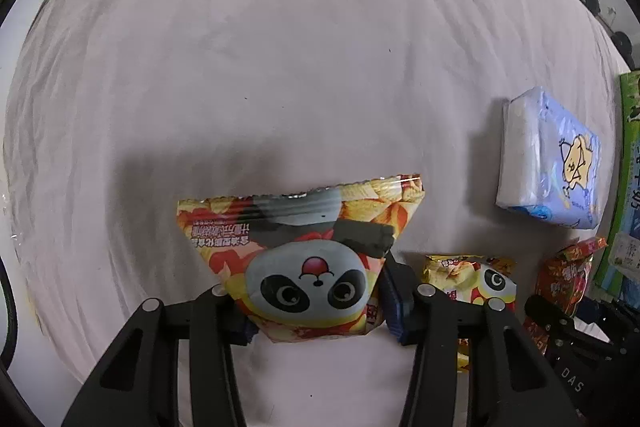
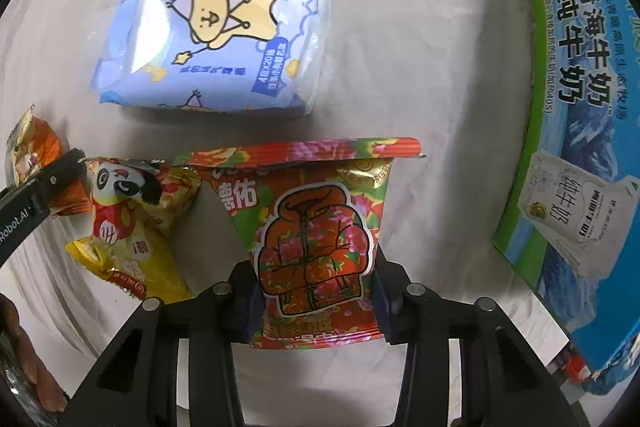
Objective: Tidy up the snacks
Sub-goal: 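Carry both packs into the box and open both tools to release them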
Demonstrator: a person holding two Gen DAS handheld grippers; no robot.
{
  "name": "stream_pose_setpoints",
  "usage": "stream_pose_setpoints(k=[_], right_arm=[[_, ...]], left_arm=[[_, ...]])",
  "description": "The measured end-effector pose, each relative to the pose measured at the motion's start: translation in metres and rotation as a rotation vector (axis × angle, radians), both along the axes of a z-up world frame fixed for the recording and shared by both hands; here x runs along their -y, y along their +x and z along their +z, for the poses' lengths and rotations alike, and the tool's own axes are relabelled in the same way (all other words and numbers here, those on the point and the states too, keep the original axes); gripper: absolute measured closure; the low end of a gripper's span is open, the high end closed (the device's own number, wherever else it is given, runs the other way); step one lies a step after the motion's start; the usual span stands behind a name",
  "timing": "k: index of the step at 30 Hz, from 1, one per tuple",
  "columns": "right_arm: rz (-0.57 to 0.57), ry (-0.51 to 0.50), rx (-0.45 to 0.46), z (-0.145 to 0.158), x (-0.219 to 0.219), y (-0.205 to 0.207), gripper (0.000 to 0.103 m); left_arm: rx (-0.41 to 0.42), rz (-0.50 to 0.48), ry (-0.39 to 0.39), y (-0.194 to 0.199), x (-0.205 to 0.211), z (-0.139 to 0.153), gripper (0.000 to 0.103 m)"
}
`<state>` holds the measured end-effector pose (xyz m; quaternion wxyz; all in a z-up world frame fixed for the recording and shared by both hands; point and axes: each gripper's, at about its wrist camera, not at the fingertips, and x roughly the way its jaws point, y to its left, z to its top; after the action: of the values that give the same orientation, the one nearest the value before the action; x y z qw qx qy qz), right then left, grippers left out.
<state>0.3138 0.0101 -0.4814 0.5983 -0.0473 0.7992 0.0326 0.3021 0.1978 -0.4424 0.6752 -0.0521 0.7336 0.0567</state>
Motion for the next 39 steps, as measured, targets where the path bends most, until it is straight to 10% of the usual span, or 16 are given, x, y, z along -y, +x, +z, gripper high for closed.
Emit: stream_pose_setpoints(k=[22, 39], right_arm=[[0.068, 0.216, 0.314, 0.211, 0.062, -0.039, 0.058], [-0.159, 0.208, 0.433, 0.254, 0.235, -0.08, 0.058]], left_arm=[[0.318, -0.078, -0.122, -0.062, 0.079, 0.194, 0.059], [0.381, -0.3, -0.235, -0.069, 0.213, 0.246, 0.059]])
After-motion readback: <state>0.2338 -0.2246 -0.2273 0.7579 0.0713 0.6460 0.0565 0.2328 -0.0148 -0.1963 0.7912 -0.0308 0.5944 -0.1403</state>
